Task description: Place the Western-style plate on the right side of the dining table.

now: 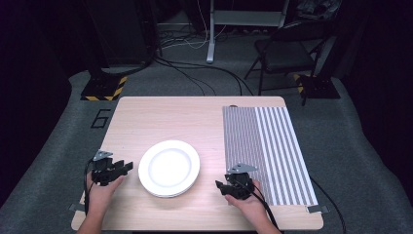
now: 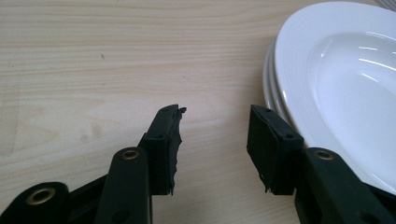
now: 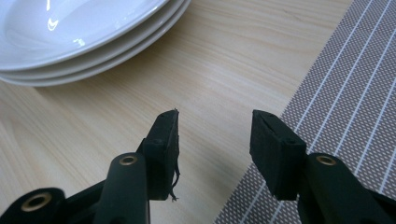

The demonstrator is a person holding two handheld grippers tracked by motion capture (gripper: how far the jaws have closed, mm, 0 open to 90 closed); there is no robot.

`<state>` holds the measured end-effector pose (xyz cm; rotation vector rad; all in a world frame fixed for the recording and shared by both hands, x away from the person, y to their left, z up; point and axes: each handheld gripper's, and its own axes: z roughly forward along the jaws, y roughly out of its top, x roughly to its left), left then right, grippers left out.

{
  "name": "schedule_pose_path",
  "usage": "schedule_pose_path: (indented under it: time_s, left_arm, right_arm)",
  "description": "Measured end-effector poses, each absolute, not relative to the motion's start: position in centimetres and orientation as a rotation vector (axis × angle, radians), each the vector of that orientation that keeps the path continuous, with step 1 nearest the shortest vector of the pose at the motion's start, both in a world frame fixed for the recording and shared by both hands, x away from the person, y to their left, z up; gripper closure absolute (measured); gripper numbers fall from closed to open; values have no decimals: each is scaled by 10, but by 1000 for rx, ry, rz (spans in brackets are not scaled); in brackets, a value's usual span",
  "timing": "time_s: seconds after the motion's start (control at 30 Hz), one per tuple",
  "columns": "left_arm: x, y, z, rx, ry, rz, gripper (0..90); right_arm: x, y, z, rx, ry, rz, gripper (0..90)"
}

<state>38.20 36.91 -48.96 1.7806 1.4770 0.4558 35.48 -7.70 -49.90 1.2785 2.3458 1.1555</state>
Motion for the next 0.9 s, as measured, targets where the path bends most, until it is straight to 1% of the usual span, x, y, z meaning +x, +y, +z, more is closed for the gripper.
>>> schedule_pose_path:
  time_s: [0.13,0.23,0.3,0.6,0.7,0.77,0.9]
  left_arm:
    - [382,367,-488,1777,1471,445,568]
    - [381,366,-486,1773,1463,438,617]
    - [380,366,-485,1780,1460,433,629]
    - [379,363,-483,1775,1448,412,672]
    - [379,362,-483,1764,1446,403,691]
    - [378,360,-483,1742,1457,374,708]
    - [378,357,-481,1726,1446,357,731]
  right_arm:
    - [357,-74,-498,1301,2334,1174,539]
    - [361,-71,-497,1323,2320,1201,564]
    - [363,-70,-497,1328,2320,1208,569]
    - [368,-64,-496,1348,2297,1233,554]
    - [371,-63,-496,1369,2297,1237,581]
    - [373,-61,-496,1390,2294,1239,602]
    - [376,-58,-496,1402,2292,1251,615]
